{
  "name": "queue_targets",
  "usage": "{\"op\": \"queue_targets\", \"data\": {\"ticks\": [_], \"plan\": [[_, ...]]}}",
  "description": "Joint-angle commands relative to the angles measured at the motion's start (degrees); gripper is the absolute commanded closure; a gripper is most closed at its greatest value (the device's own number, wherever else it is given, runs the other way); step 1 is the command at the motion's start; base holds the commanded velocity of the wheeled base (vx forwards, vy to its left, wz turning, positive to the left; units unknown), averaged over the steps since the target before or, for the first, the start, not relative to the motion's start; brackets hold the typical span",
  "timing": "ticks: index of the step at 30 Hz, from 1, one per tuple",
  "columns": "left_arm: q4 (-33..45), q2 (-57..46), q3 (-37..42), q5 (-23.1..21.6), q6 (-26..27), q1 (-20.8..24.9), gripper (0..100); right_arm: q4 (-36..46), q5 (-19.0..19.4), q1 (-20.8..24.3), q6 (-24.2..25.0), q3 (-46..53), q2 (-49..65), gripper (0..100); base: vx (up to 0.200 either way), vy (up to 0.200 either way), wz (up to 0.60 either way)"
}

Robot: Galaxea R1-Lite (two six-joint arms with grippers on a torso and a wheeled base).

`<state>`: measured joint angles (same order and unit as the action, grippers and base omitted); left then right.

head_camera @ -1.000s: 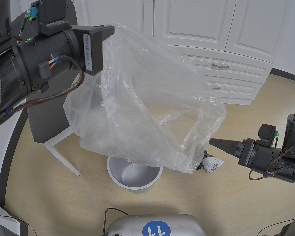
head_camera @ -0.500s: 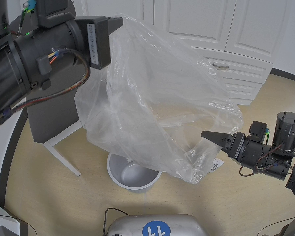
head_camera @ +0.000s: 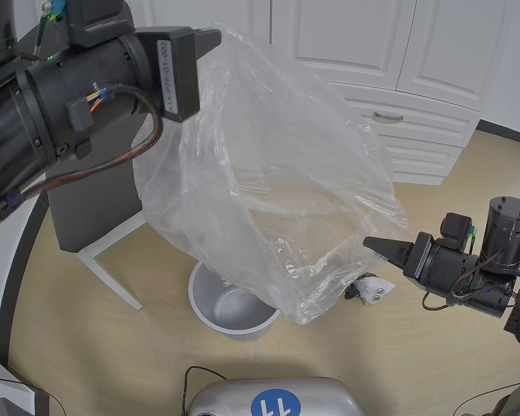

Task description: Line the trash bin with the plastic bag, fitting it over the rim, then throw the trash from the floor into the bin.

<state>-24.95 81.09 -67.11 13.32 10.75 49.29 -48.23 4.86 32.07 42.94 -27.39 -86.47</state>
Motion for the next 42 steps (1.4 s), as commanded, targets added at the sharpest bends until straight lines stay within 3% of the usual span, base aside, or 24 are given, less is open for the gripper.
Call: {"op": "queue_targets", "data": {"ticks": [1, 14, 15, 26, 42], "plan": [[0.0, 0.1, 0.0, 0.0, 0.0, 0.2, 100, 0.0, 0.1, 0.0, 0.0, -0.1, 0.2, 100, 0.0, 0.0, 0.0], [0.0, 0.0, -0.3, 0.0, 0.1, 0.2, 100, -0.1, 0.1, -0.1, 0.9, 0.2, 0.8, 100, 0.0, 0.0, 0.0], [0.0, 0.0, -0.5, 0.0, 0.1, 0.2, 100, -0.1, 0.1, 0.0, 0.6, 0.4, 0.7, 0, 0.0, 0.0, 0.0], [0.0, 0.4, -2.3, -0.1, 0.0, 1.6, 100, -0.2, 0.1, 0.1, 1.2, 0.0, -0.3, 0, 0.0, 0.0, 0.0], [-0.8, 1.3, -3.1, -0.1, -0.1, 2.5, 100, -8.0, -0.5, 1.7, 1.3, 2.0, -4.0, 0, 0.0, 0.0, 0.0]]}}
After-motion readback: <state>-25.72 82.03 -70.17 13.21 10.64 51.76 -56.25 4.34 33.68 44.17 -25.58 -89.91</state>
